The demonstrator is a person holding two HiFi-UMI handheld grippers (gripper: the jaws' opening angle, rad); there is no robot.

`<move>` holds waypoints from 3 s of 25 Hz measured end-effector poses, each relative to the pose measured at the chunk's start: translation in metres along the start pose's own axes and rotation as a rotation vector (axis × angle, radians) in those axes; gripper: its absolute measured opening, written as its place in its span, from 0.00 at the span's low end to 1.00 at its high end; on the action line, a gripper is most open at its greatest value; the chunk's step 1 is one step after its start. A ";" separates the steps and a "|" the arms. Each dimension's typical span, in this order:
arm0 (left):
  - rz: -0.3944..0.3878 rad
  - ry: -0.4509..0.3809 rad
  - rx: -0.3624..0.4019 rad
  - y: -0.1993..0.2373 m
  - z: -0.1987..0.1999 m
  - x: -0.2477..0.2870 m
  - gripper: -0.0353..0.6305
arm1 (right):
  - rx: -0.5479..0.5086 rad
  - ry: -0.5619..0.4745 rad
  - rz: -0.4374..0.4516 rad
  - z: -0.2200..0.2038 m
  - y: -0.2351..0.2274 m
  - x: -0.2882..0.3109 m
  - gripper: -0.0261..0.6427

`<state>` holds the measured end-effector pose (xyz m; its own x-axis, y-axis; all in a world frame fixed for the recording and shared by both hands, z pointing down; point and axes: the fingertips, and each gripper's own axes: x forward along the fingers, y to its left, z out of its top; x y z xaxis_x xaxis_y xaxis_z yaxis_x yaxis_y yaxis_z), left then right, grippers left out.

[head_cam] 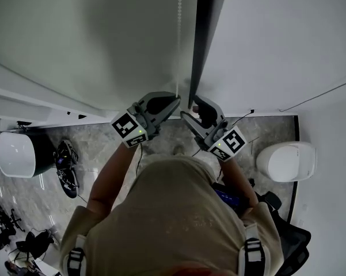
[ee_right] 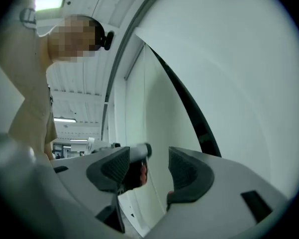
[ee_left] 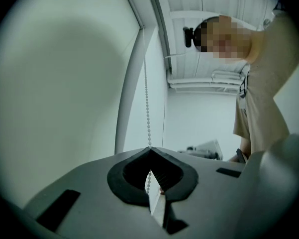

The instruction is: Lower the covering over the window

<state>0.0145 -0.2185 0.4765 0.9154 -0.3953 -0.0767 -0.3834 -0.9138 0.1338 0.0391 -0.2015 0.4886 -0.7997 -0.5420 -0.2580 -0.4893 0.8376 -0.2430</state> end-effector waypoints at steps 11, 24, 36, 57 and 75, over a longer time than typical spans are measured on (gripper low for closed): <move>-0.036 0.081 0.053 -0.024 -0.030 -0.009 0.08 | -0.116 0.078 0.017 0.015 0.021 0.045 0.08; -0.176 -0.141 -0.095 0.006 0.081 0.004 0.12 | -0.001 0.246 -0.033 -0.046 0.008 0.045 0.06; -0.091 0.012 -0.074 0.014 0.002 0.002 0.08 | 0.019 -0.050 -0.018 0.029 -0.012 0.031 0.42; -0.158 -0.152 0.004 0.002 0.094 0.010 0.09 | 0.114 0.188 0.055 -0.029 0.018 0.052 0.05; -0.066 -0.100 -0.068 -0.012 0.023 -0.013 0.09 | -0.108 0.062 0.096 0.057 0.023 0.057 0.29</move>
<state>0.0040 -0.2045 0.4529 0.9201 -0.3452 -0.1849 -0.3108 -0.9309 0.1917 0.0022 -0.2172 0.4153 -0.8629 -0.4568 -0.2161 -0.4414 0.8896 -0.1176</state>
